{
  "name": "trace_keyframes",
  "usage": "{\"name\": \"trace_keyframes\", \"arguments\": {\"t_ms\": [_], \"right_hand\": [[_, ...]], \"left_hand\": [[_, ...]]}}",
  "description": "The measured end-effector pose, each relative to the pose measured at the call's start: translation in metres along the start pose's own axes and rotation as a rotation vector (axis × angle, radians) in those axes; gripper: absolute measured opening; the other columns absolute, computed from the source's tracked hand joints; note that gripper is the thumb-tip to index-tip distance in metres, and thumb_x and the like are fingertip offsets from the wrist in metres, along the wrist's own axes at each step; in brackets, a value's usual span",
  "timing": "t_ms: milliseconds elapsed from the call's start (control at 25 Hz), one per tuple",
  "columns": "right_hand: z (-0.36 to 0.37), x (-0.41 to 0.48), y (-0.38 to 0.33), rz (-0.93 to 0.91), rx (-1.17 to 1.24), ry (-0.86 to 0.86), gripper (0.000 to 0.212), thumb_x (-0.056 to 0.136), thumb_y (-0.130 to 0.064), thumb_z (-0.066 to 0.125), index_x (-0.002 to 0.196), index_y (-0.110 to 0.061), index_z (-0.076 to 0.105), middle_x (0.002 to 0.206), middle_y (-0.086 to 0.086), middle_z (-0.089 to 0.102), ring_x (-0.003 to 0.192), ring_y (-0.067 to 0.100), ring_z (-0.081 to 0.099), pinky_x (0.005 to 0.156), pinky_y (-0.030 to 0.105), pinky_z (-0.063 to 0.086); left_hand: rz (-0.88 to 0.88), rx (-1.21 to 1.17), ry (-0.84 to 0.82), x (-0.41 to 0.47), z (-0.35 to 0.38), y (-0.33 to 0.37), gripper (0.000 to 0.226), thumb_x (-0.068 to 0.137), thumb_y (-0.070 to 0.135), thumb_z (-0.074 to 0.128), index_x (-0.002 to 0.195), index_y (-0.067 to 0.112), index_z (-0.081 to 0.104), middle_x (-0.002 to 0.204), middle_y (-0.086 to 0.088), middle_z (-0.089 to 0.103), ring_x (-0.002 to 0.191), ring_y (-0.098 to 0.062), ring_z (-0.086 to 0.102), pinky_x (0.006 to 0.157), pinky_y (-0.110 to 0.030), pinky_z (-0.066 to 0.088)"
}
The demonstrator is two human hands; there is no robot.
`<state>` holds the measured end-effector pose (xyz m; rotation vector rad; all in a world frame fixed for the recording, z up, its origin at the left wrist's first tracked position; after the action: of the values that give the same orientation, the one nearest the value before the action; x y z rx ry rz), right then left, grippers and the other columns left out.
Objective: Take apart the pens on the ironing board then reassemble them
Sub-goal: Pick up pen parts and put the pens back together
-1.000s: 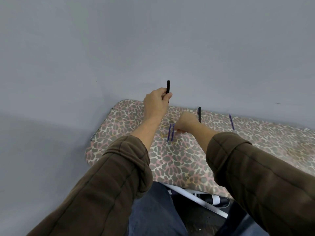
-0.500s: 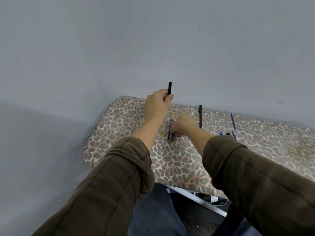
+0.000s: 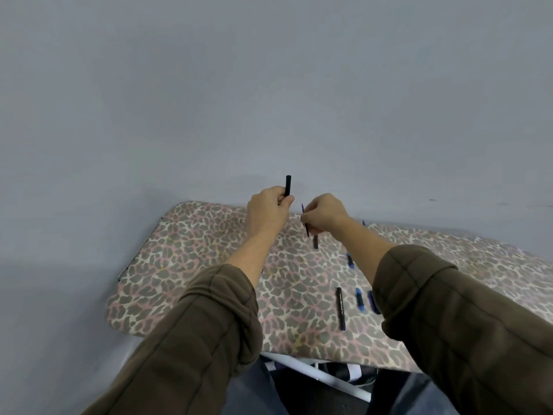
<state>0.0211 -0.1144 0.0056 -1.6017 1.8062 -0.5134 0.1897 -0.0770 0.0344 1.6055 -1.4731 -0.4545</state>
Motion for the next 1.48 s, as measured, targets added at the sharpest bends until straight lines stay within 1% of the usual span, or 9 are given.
{"name": "trace_keyframes", "arguments": {"t_ms": [80, 120, 240, 360, 480, 760, 1120, 1320, 1480], "right_hand": [[-0.032, 0.0, -0.007, -0.038, 0.034, 0.055, 0.043, 0.091, 0.001, 0.065, 0.134, 0.001, 0.063, 0.111, 0.02, 0.075, 0.096, 0.034, 0.077, 0.09, 0.046, 0.063], [-0.049, -0.002, -0.012, -0.073, 0.061, 0.091, 0.044, 0.093, 0.002, 0.061, 0.137, -0.001, 0.062, 0.115, 0.019, 0.073, 0.1, 0.034, 0.076, 0.092, 0.046, 0.062], [-0.095, -0.012, -0.029, -0.211, 0.244, 0.216, 0.02, 0.1, -0.002, 0.055, 0.113, -0.006, 0.069, 0.106, 0.015, 0.073, 0.092, 0.033, 0.076, 0.083, 0.045, 0.065], [-0.124, -0.03, -0.046, -0.324, 0.401, 0.281, 0.012, 0.106, -0.01, 0.049, 0.111, -0.011, 0.061, 0.099, 0.011, 0.074, 0.086, 0.03, 0.076, 0.074, 0.04, 0.066], [-0.14, -0.042, -0.058, -0.403, 0.426, 0.306, 0.012, 0.107, -0.013, 0.047, 0.111, -0.013, 0.058, 0.093, 0.008, 0.076, 0.077, 0.027, 0.077, 0.071, 0.036, 0.066], [-0.149, -0.051, -0.057, -0.451, 0.411, 0.327, 0.012, 0.107, -0.012, 0.046, 0.111, -0.014, 0.057, 0.09, 0.007, 0.075, 0.071, 0.027, 0.077, 0.073, 0.041, 0.066], [-0.142, -0.05, -0.054, -0.428, 0.291, 0.274, 0.012, 0.104, -0.016, 0.051, 0.112, -0.015, 0.06, 0.088, 0.004, 0.077, 0.077, 0.021, 0.077, 0.079, 0.047, 0.064], [-0.13, -0.05, -0.052, -0.416, 0.159, 0.227, 0.01, 0.094, -0.023, 0.063, 0.099, -0.017, 0.07, 0.091, 0.001, 0.076, 0.088, 0.023, 0.074, 0.085, 0.049, 0.062], [-0.127, -0.051, -0.047, -0.405, 0.226, 0.246, 0.019, 0.096, -0.03, 0.061, 0.099, -0.015, 0.073, 0.088, 0.002, 0.077, 0.087, 0.025, 0.075, 0.083, 0.05, 0.062]], "left_hand": [[0.025, 0.002, -0.027, -0.002, 0.012, 0.015, 0.02, 0.096, 0.028, 0.07, 0.11, 0.016, 0.077, 0.095, -0.002, 0.079, 0.089, -0.02, 0.073, 0.081, -0.035, 0.059], [0.037, 0.003, -0.043, -0.004, 0.017, 0.022, 0.021, 0.096, 0.028, 0.07, 0.112, 0.016, 0.076, 0.097, -0.003, 0.078, 0.09, -0.021, 0.073, 0.082, -0.036, 0.059], [0.075, 0.003, -0.083, -0.01, 0.03, 0.042, 0.029, 0.098, 0.025, 0.067, 0.127, 0.021, 0.069, 0.098, -0.003, 0.078, 0.09, -0.024, 0.072, 0.084, -0.04, 0.058], [0.095, -0.003, -0.112, -0.015, 0.039, 0.058, 0.049, 0.099, 0.024, 0.066, 0.146, 0.029, 0.054, 0.1, -0.003, 0.078, 0.09, -0.022, 0.071, 0.086, -0.036, 0.056], [0.085, 0.023, -0.132, -0.02, 0.044, 0.069, 0.06, 0.099, 0.023, 0.065, 0.153, 0.036, 0.042, 0.1, 0.0, 0.077, 0.089, -0.022, 0.069, 0.086, -0.033, 0.052], [0.078, 0.031, -0.117, -0.022, 0.043, 0.077, 0.06, 0.099, 0.024, 0.065, 0.152, 0.042, 0.042, 0.103, 0.001, 0.077, 0.09, -0.02, 0.068, 0.089, -0.034, 0.053], [0.108, 0.021, -0.125, -0.027, 0.045, 0.086, 0.058, 0.1, 0.022, 0.065, 0.152, 0.036, 0.046, 0.102, 0.0, 0.078, 0.09, -0.02, 0.07, 0.085, -0.03, 0.05], [0.132, 0.015, -0.1, -0.025, 0.043, 0.088, 0.037, 0.1, 0.024, 0.064, 0.136, 0.031, 0.059, 0.102, -0.003, 0.077, 0.086, -0.024, 0.071, 0.083, -0.037, 0.057], [0.131, 0.011, -0.095, -0.026, 0.044, 0.082, 0.034, 0.1, 0.025, 0.064, 0.133, 0.029, 0.06, 0.105, -0.002, 0.078, 0.088, -0.025, 0.071, 0.079, -0.033, 0.052]]}}
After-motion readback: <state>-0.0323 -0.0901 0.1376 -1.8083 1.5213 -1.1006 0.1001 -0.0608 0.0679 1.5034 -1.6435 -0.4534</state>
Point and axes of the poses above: each hand's wrist, its own x-axis towards the middle knuckle, its own z-axis out of the palm, y = z × x, the point moved 8 cm from there along x, towards the middle knuckle
